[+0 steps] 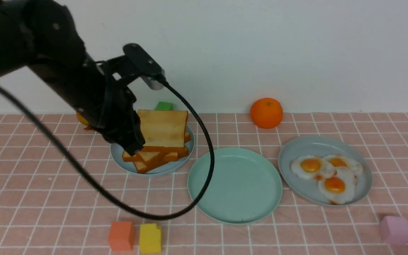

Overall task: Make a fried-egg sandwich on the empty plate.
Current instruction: Use the left arm to grab a slice of bread

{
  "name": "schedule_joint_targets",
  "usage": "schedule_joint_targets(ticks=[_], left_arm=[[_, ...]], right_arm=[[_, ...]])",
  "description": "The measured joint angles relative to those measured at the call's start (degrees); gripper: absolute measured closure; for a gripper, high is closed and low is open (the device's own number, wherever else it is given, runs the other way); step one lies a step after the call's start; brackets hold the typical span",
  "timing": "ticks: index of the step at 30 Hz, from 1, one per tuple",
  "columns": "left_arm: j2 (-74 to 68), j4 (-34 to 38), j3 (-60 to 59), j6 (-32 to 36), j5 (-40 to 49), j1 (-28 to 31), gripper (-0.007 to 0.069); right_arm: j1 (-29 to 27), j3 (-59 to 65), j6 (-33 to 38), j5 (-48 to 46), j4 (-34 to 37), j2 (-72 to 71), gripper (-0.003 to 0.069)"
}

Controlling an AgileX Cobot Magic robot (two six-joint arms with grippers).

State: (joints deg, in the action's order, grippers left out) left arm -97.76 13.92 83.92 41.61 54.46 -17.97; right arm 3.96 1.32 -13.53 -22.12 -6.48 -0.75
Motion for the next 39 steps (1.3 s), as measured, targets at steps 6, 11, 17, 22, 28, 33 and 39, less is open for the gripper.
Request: schedule_joint_targets(ticks=[6,11,17,22,28,33,39], left_arm=[[-10.38,-1.95,3.77,6.18,-4.09,0.07,0.0578],[-13.87,-3.84,4.79,8.33,-8.11,0.07,0.0405],[-14.37,-5.11,5.03,8.55,-15.17,0.07,0.0228],[-15.63,-9.4,5.09,8.74,-17.2,0.07,0.0222],[-17.29,-10.96,5.09,8.74,-17.49,0.07,0.0227],[-18.45,-11.01,5.14,10.32,-19.27,0.07,0.0227],[-18.91,-11.2,5.32,11.33,-19.47,0.07,0.0253]], right_arm=[[0.0,0.17,0.0,0.91,0.0,0.0,0.0419],[0.0,0.22,0.0,0.91,0.05,0.0,0.0419],[0.0,0.22,0.0,0.91,0.05,0.0,0.0419],[0.0,0.22,0.0,0.91,0.05,0.0,0.0419],[0.0,0.22,0.0,0.91,0.05,0.0,0.0419],[0.0,0.22,0.0,0.96,0.05,0.0,0.0419],[0.0,0.22,0.0,1.03,0.34,0.0,0.0419]])
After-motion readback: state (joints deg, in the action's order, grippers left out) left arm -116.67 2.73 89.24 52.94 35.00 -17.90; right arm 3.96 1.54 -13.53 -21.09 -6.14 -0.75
